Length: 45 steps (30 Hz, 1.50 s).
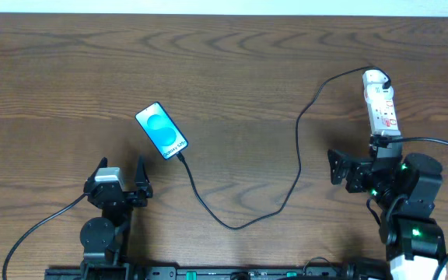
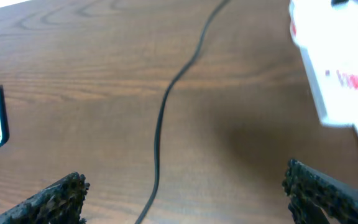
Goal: Plug charger to phone and switch on socket
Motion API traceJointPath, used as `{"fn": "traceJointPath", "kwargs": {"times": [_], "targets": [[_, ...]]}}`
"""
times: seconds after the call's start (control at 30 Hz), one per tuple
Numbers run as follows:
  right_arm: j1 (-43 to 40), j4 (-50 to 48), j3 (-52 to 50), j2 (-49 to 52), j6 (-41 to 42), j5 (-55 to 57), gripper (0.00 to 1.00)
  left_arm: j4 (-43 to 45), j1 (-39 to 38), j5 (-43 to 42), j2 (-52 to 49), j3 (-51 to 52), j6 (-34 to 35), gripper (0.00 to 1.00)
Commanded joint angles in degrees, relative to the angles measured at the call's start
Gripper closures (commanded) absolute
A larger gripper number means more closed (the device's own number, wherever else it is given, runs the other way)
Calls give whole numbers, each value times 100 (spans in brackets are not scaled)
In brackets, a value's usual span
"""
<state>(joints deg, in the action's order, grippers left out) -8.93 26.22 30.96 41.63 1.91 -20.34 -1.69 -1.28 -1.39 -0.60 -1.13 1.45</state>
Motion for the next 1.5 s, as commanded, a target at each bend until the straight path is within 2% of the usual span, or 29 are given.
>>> {"fn": "traceJointPath", "kwargs": {"times": [0.0, 0.17, 0.3, 0.67, 1.47], "targets": [[448, -179, -7, -308, -26, 702, 1, -240, 24, 57, 37, 90, -37, 21], [1021, -264, -33, -695, -20, 1423, 1, -240, 24, 57, 37, 90, -37, 21], [1165, -573, -264, -990, -22, 1615, 1, -240, 24, 57, 37, 90, -37, 21], [1139, -2225, -1941, -2140, -22, 1482, 1, -238, 24, 57, 37, 90, -37, 21], [1139, -2061, -3001, -3794, -31, 1974, 1, -238, 24, 57, 37, 90, -37, 21]]}}
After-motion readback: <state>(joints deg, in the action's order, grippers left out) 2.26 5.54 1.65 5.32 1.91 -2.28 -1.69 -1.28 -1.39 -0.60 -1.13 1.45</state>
